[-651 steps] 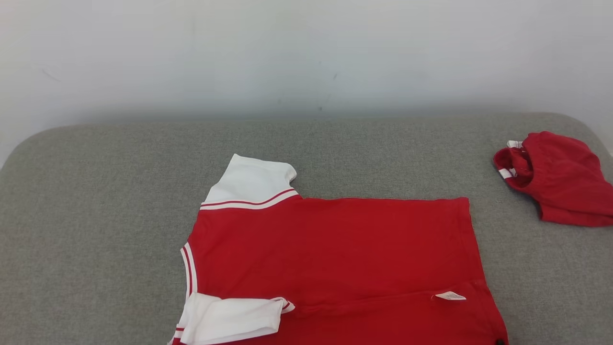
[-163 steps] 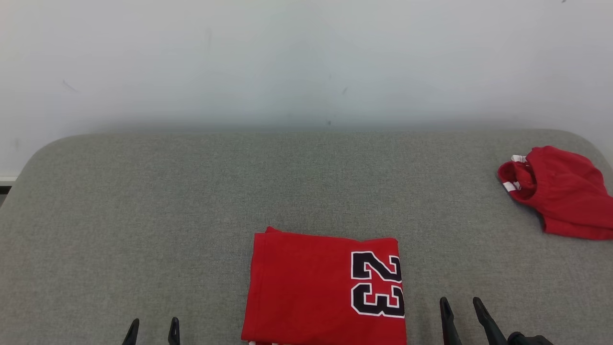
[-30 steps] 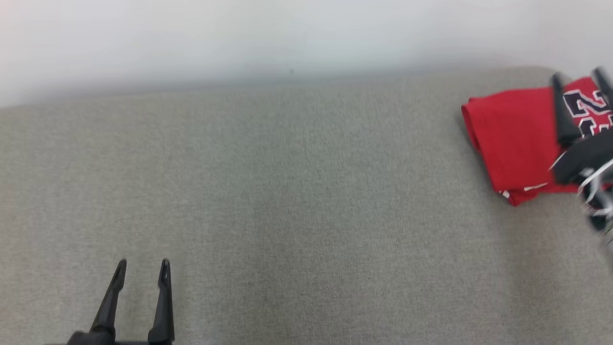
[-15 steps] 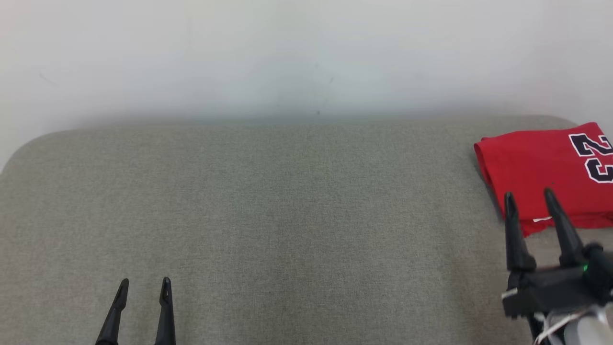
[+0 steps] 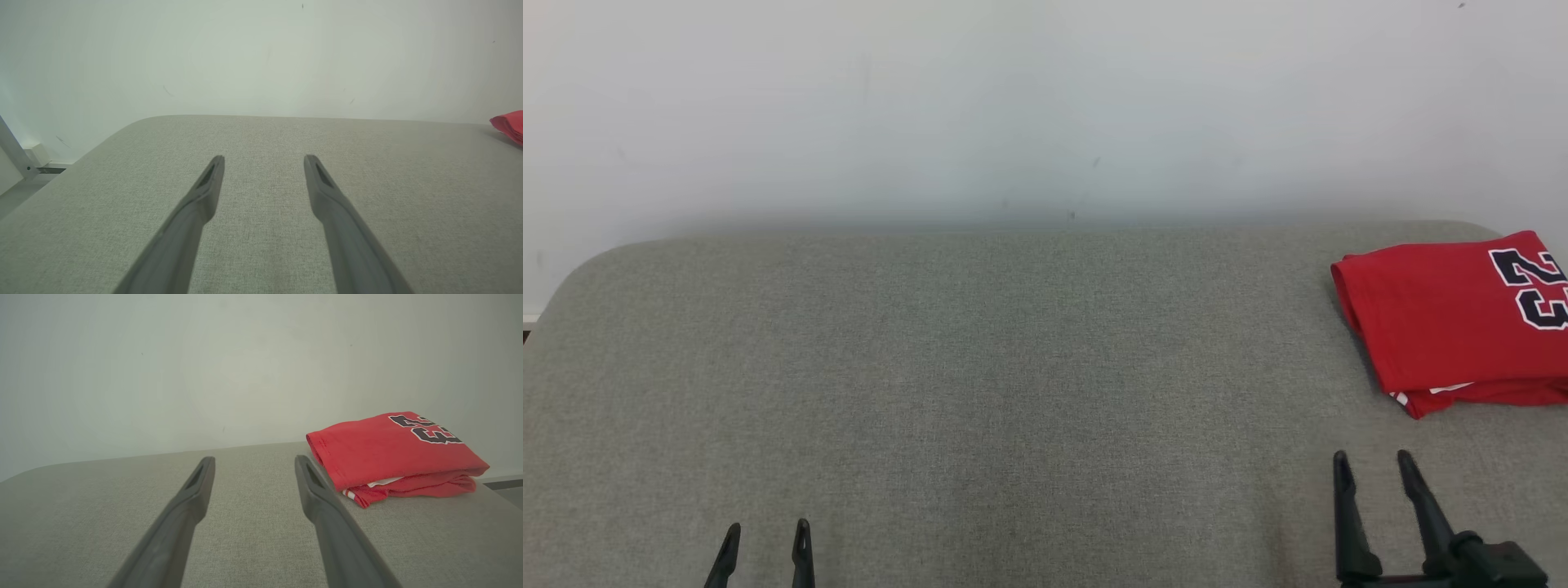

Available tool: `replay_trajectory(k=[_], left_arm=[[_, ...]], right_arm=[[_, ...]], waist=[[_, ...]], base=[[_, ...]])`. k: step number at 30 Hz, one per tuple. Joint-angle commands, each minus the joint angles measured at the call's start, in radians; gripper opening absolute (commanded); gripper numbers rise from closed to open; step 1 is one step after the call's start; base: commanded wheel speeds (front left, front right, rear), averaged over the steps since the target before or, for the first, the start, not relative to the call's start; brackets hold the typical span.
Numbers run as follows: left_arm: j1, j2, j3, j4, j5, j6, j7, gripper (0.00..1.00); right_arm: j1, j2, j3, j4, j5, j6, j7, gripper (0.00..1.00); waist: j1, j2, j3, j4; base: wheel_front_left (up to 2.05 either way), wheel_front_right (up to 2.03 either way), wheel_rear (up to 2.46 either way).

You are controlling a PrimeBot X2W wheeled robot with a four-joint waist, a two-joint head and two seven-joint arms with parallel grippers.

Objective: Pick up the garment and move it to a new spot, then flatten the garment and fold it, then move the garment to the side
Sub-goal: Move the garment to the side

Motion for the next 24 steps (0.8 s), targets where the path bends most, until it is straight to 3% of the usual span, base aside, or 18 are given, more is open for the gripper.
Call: replay_trajectory(k=[1, 24], left_arm=[[0.006, -0.003, 0.001, 0.011, 0.009, 0.003, -0.002, 1.0], [0.017, -0.006, -0.002, 0.022, -0.014, 0.001, -0.002, 1.0]], right_arm=[[0.006, 0.008, 0.008, 0.015, -0.014, -0.002, -0.004, 1.0], [0.009, 0.018, 0.071, 0.08, -0.031, -0.002, -0.004, 1.0]], waist=[[0.0001, 0.0, -0.001, 0.0], [0.0001, 0.0, 0.001, -0.003]], base=[[0.0, 0.0, 0.0], [0.0, 0.0, 0.0]])
